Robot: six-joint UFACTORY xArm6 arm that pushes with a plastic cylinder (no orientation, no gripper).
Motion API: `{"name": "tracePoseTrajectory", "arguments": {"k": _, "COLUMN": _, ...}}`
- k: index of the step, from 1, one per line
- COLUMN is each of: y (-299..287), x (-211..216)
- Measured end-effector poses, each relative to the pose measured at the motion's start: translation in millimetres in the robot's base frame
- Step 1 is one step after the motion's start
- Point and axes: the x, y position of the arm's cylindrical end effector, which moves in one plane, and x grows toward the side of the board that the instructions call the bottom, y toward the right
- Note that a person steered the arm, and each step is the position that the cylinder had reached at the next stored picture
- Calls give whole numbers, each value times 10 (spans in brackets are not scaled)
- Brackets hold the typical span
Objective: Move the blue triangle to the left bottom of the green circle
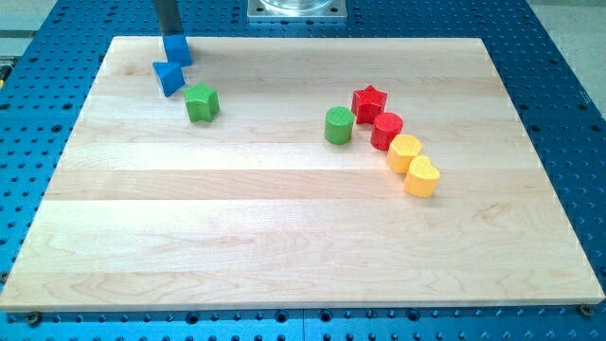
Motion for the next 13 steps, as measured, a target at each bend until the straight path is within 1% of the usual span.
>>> {"name": "tracePoseTrajectory", "arguments": {"k": 2, "y": 0, "x": 0}}
{"name": "tracePoseTrajectory", "arguments": {"k": 3, "y": 0, "x": 334}}
{"name": "tracePoseTrajectory", "arguments": {"k": 4, "y": 0, "x": 921}}
{"name": "tracePoseTrajectory", "arguments": {"k": 5, "y": 0, "x": 1316}}
{"name": "tracePoseTrajectory", "arguments": {"k": 6, "y": 0, "x": 1567}}
{"name": "tracePoseTrajectory", "arguments": {"k": 7, "y": 0, "x": 1564}}
{"name": "tracePoseTrajectory", "arguments": {"k": 8, "y": 6, "x": 1710}}
{"name": "tracePoseTrajectory", "arguments": {"k": 9, "y": 286, "x": 2075}}
{"name": "tracePoseTrajectory", "arguments": {"k": 13, "y": 1938, "x": 2051}}
